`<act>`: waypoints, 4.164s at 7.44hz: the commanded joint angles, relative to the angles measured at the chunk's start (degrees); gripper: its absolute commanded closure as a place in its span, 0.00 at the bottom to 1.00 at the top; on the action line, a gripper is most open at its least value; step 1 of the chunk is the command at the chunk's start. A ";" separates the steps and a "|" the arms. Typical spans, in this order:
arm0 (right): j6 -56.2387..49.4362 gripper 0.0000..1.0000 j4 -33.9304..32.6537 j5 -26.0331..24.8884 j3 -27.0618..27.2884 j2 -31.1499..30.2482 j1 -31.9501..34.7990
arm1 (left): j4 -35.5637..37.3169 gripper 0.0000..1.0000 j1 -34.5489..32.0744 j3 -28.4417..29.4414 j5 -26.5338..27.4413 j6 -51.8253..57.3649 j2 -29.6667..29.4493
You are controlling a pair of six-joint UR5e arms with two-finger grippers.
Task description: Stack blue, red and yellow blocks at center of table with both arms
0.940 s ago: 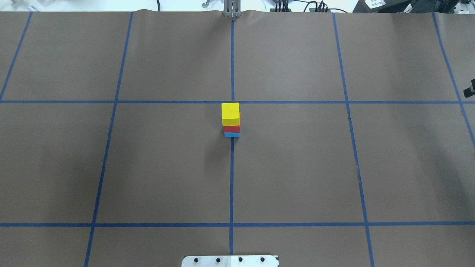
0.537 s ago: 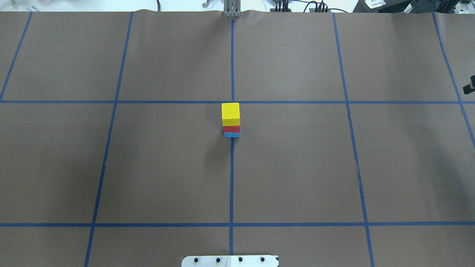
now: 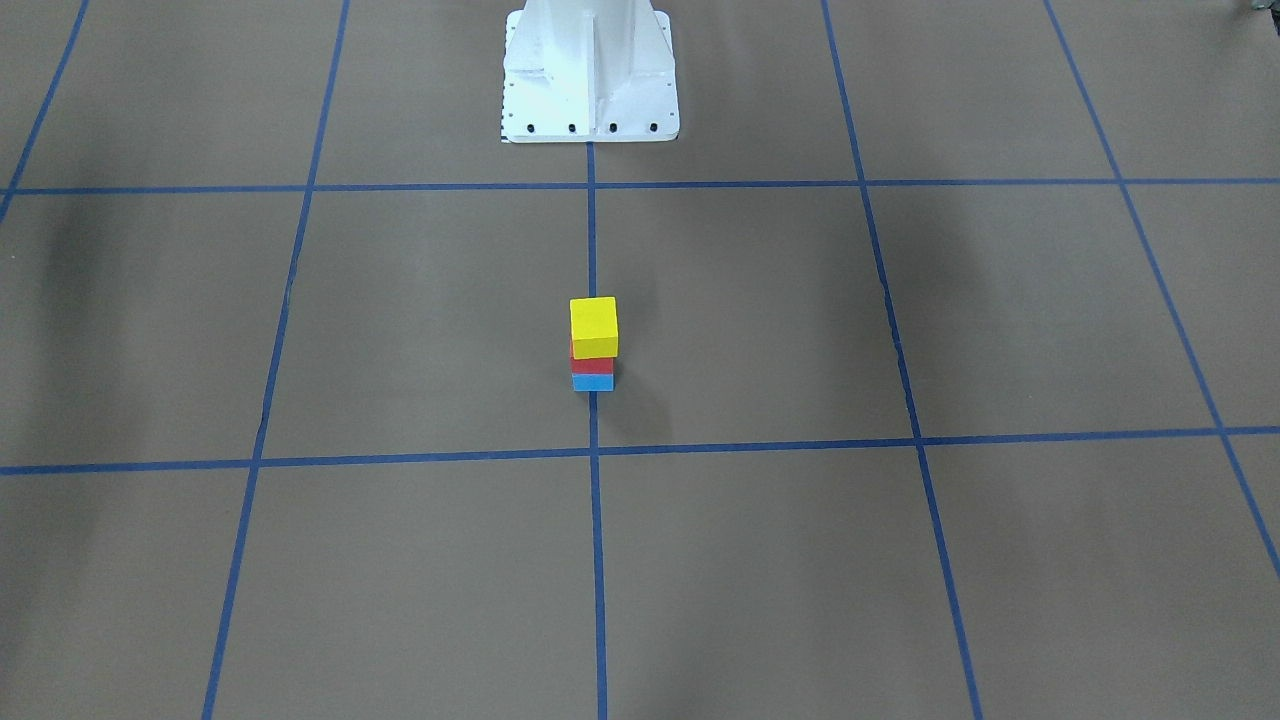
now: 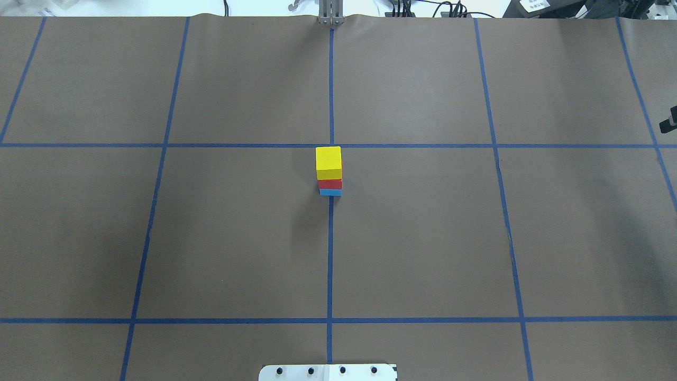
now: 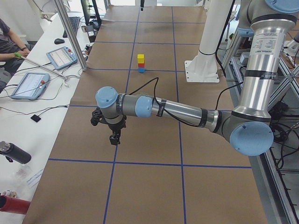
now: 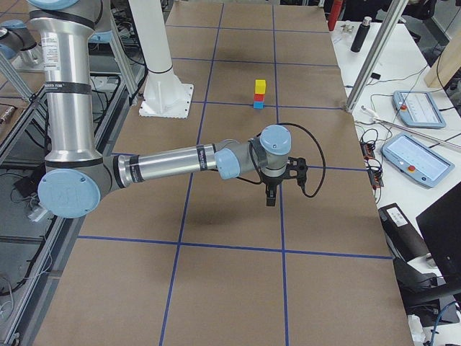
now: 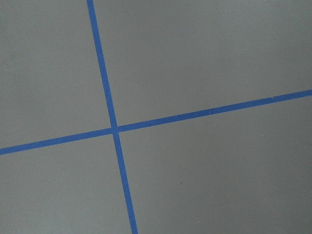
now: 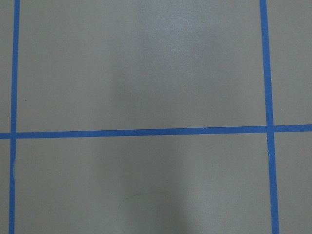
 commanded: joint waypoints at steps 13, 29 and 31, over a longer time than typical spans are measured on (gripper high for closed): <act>-20.03 0.00 -9.72 -6.58 0.66 -1.27 1.94 | -0.46 0.00 0.17 -5.35 3.50 -8.88 5.96; -18.98 0.00 -9.64 -4.12 1.10 -1.62 2.73 | -2.13 0.00 0.53 -7.29 3.06 -8.97 7.19; -18.98 0.00 -9.64 -4.12 1.10 -1.80 2.73 | -2.13 0.00 0.53 -7.29 3.06 -9.23 7.19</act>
